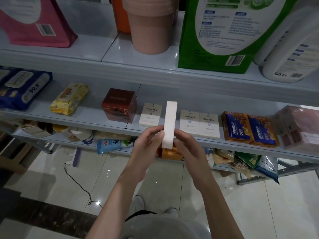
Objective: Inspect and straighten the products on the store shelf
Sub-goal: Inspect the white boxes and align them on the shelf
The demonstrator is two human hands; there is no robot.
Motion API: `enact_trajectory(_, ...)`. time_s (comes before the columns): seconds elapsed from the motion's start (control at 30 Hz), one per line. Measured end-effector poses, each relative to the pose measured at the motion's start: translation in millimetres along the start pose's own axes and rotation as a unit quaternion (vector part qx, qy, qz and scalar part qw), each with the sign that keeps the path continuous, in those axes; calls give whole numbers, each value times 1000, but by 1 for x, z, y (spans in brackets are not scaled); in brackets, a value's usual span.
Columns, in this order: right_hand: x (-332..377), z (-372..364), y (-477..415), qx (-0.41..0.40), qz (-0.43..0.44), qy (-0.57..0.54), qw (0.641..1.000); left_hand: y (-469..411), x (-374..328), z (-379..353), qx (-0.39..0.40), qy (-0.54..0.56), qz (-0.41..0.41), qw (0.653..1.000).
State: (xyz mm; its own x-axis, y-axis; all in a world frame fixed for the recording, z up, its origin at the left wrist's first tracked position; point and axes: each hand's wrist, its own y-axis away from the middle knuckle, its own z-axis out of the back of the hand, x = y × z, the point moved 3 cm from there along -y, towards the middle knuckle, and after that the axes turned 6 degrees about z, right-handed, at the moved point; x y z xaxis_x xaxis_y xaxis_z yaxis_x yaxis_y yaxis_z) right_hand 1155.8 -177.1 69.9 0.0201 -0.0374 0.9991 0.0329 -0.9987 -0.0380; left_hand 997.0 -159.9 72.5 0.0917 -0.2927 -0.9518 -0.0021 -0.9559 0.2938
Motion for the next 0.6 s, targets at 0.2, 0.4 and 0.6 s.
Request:
enact_trajectory(0.2,-6,-3,-2,-7,-10,17,1000,3,-6,-8,39,-9,-12,999)
enact_trajectory(0.4,-8,-4,-5,-16,-17,24,999,4,-7,-12,32,-20,2,999)
enact_trajectory(0.6,-11,-3,-5,-13,-31,21,999,2,-4,-12,35,-30,4,999)
